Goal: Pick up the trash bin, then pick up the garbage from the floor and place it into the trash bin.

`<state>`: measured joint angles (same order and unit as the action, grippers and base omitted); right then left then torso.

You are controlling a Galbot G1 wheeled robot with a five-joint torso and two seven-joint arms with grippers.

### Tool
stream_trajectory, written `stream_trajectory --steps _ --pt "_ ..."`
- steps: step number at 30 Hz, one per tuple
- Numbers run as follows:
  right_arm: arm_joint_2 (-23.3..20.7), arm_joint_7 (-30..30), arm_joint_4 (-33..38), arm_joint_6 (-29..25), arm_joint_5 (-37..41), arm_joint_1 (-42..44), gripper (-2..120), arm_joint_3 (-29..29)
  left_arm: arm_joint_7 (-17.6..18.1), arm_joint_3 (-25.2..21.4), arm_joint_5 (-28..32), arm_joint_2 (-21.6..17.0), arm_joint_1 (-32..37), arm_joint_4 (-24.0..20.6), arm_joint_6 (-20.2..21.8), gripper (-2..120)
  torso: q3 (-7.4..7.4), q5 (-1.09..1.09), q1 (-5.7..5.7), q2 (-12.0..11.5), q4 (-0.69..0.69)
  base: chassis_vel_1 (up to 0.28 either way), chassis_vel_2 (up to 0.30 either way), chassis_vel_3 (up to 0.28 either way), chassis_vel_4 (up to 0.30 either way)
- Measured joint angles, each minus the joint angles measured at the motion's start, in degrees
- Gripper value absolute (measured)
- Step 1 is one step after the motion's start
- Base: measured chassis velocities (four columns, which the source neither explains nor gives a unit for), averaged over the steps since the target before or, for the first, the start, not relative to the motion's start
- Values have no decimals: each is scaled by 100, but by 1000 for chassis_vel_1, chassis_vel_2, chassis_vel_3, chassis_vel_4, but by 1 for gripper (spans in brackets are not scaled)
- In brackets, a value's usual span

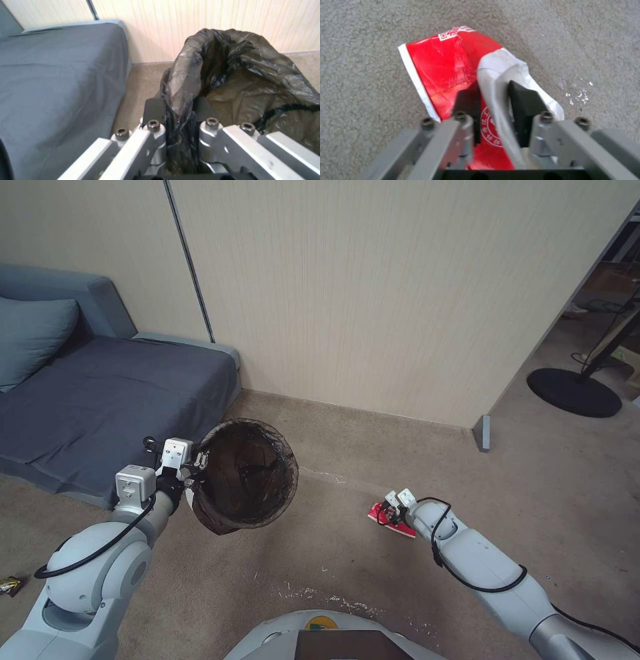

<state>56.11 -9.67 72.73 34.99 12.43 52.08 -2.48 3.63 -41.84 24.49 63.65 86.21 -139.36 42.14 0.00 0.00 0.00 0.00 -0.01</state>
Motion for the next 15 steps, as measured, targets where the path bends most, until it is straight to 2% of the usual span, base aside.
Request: stream_trajectory --steps 2,5,15 --pt "-27 3 49 -6 -1 37 7 48 -1 0 -1 0 -8 7 0 7 0 0 0 0 1 0 0 0 0" --pt "-58 7 119 -10 -1 81 0 103 -2 -6 0 -4 -10 8 0 7 0 -2 0 0 1 0 0 0 0" --pt "-267 33 780 58 134 461 0 507 -2 -50 7 -21 -29 8 0 7 0 0 0 0 1 0 0 0 0"
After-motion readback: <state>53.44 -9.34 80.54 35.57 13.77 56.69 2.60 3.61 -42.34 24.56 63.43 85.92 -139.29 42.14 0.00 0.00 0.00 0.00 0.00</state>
